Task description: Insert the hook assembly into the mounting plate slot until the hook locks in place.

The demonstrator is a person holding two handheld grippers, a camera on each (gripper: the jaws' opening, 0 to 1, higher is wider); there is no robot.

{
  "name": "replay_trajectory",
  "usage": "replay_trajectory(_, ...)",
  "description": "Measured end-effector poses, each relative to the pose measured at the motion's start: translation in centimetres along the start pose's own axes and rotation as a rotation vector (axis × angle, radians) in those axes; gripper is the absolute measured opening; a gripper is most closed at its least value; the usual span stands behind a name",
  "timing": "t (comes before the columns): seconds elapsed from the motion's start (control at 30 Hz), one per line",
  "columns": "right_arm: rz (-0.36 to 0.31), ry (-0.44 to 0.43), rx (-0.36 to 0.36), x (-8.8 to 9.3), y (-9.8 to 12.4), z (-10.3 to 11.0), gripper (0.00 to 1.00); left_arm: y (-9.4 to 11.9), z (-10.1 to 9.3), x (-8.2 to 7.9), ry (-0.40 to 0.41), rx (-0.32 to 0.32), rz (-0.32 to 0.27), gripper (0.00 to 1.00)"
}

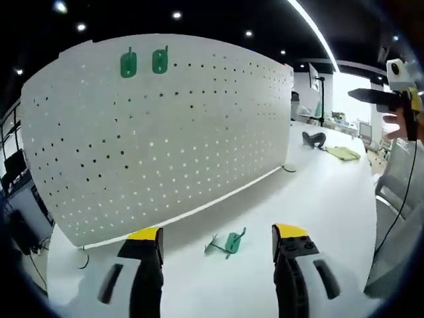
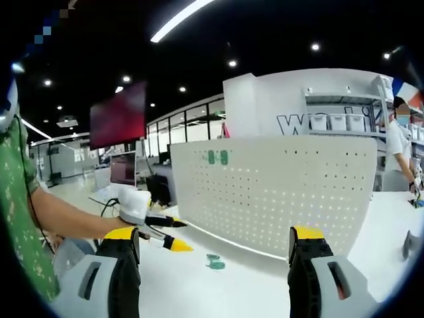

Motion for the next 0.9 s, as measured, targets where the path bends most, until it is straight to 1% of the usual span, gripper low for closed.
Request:
replay_trajectory(0.23,0.030,-0.024,-0.006,1.3,-0.8,0.3,0.95,-2.0,0.7,0.6,-0.025,0.012,0.040,0.61)
replay_trajectory(0.3,0.036,-0.031,-0.009,1.6,-0.9,0.5,0.95,-2.4,0.9,0.8,-0.035,0.014,0.046,0.59)
replay_trajectory(0.37,0.042,-0.035,-0.010,1.8,-1.0,0.6,0.95,-2.8,1.1,1.3,-0.049,0.017,0.069,0.55)
replay_trajectory(0.47,0.049,-0.041,-0.009,2.1,-1.1,0.6,0.95,-3.4,1.5,1.8,-0.059,0.021,0.093,0.51)
replay_trajectory(0.57,0.055,-0.045,-0.007,2.3,-1.2,0.6,0.95,-4.0,1.8,2.4,-0.089,0.023,0.120,0.49)
replay_trajectory(0.67,0.061,-0.048,-0.006,2.5,-1.3,0.6,0.95,-4.5,2.1,2.8,-0.112,0.030,0.146,0.44)
replay_trajectory(0.9,0.068,-0.058,0.004,2.7,-1.5,0.3,0.95,-5.5,2.7,3.5,-0.144,0.041,0.168,0.33)
Point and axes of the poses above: the point that each gripper's makers call its tool centre point, and the gripper's own axes: y roughly backward along the fingers, z roughly to its left, x roughly out of its underside, the point moved 8 cm from there along y, roughly backward along the fingers, and after that the axes turned 6 degrees about y, right-handed, at the moved point
